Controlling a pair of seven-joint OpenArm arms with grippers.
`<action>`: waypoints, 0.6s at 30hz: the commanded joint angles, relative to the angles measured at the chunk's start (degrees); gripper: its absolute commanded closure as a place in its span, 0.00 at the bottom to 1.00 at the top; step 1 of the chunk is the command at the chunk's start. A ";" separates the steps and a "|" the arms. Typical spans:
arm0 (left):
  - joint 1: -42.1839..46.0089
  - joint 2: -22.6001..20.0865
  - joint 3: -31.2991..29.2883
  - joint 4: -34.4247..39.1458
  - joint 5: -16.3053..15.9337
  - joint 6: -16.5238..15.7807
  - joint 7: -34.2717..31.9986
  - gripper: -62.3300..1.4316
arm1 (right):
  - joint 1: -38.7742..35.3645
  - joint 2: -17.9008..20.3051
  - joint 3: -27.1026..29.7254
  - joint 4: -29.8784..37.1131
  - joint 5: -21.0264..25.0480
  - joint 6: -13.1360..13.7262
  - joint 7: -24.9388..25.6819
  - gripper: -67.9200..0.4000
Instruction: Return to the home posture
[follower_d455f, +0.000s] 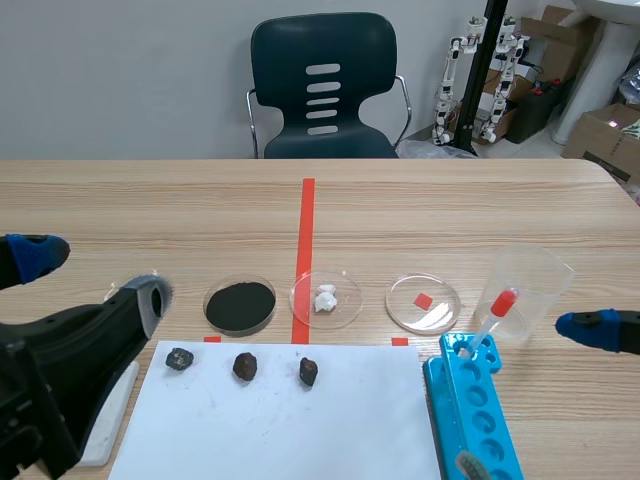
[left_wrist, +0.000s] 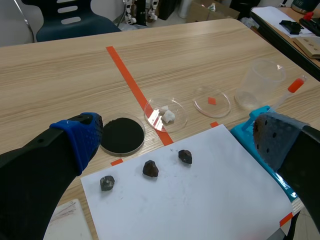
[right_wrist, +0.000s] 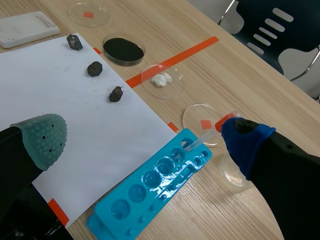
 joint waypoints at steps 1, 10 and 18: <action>-0.17 0.42 0.37 0.39 -0.39 -0.13 -0.74 0.00 | 0.17 0.26 0.50 0.55 0.44 -0.02 0.70 0.04; -0.15 0.42 0.37 0.39 -0.33 -0.13 0.33 0.00 | 0.17 0.26 0.50 0.55 0.44 -0.02 0.70 0.04; -0.15 0.42 0.37 0.39 -0.35 -0.13 0.28 0.00 | 0.17 0.26 0.50 0.55 0.44 -0.02 0.70 0.04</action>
